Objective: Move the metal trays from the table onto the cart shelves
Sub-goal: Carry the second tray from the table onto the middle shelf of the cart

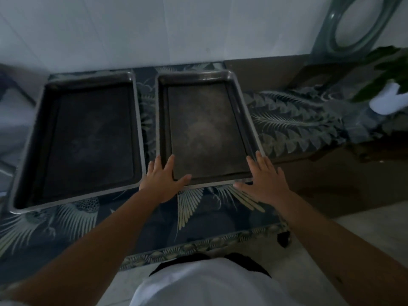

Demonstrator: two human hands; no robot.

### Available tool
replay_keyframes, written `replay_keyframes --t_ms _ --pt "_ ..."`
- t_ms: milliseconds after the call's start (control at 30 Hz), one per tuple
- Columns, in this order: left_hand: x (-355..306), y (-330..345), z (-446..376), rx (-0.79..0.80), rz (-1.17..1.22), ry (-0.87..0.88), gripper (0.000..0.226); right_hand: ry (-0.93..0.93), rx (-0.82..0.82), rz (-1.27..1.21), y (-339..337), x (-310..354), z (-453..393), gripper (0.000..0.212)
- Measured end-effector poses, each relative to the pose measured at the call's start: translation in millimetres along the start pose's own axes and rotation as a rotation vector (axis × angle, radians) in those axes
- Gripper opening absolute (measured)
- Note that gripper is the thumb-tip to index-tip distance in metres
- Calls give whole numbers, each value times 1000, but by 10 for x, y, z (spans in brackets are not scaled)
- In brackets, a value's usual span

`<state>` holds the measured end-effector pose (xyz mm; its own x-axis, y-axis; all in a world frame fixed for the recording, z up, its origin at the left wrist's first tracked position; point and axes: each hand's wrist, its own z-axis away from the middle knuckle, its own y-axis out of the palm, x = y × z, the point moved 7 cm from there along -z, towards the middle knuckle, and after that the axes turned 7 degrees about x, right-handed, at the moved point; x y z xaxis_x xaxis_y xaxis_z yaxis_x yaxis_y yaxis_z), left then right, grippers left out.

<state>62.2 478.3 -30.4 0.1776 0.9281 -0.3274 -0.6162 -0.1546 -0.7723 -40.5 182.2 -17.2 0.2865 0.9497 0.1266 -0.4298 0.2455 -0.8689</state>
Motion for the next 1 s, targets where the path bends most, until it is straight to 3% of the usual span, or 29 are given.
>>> replay_keyframes --t_ms 200,300,433,500,600,833,1000 --pt "25 28 -423 7 376 -179 100 -78 68 29 -117 -316 -662 110" --pt "27 21 -522 -81 438 -275 98 -56 87 -32 -130 -533 -966 106" --pt "152 25 -642 -165 486 -354 93 -9 113 -311 -61 -781 -1311 108" --pt "241 40 -695 -202 566 -394 80 -13 101 -449 -32 -862 -1438 103" --pt "280 121 -774 -183 572 -405 54 29 6 -549 -92 -1006 -1583 87" --pt "300 271 -842 -224 744 -467 42 41 -3 -596 -234 -1270 -1945 37" --pt "289 227 -926 -318 867 -433 30 109 -108 -677 -305 -1324 -2120 28"
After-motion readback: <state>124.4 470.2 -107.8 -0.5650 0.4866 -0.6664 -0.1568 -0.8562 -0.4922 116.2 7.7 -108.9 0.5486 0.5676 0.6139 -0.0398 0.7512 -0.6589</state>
